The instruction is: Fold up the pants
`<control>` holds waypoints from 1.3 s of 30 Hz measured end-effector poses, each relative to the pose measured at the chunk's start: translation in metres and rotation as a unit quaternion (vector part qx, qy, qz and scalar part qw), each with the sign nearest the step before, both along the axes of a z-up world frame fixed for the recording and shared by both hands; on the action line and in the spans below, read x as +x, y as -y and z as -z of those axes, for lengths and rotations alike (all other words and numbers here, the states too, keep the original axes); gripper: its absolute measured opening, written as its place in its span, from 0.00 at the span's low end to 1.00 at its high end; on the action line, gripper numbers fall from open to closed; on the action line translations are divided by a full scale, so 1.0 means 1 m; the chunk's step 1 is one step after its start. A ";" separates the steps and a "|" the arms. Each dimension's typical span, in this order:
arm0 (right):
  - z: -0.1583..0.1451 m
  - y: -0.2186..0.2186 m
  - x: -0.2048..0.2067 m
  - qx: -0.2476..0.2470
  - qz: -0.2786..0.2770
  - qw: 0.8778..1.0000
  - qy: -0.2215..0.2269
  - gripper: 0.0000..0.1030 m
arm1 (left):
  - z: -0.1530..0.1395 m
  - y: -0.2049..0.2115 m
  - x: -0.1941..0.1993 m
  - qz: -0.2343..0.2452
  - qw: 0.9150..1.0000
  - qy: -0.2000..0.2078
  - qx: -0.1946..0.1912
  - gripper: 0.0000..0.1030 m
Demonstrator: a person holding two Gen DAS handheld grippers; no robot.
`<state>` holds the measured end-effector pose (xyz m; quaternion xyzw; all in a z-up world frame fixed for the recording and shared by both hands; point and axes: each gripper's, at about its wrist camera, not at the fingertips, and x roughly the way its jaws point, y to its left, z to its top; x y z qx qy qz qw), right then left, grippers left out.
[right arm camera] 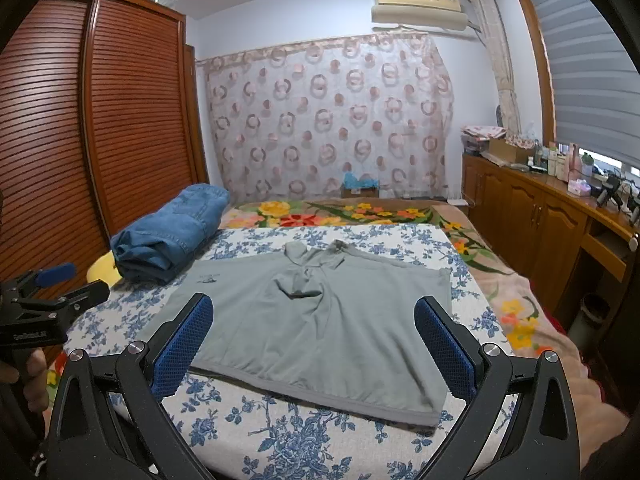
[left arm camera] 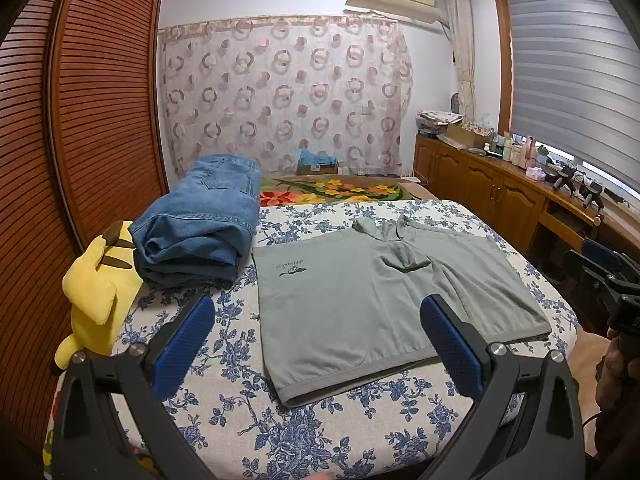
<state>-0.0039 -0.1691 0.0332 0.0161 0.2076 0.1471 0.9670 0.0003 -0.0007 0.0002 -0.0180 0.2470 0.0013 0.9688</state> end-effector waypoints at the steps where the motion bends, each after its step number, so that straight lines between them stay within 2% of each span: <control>1: 0.000 0.000 0.000 -0.001 0.000 1.000 0.000 1.00 | 0.000 0.000 0.000 -0.001 1.000 -0.001 0.000 1.00; 13: 0.000 0.000 -0.001 0.001 0.000 1.000 0.001 1.00 | -0.011 0.007 -0.005 0.003 1.000 0.003 0.001 1.00; 39: 0.002 0.003 -0.001 0.001 0.000 1.000 0.002 1.00 | -0.010 0.009 -0.009 0.003 1.000 0.004 0.001 1.00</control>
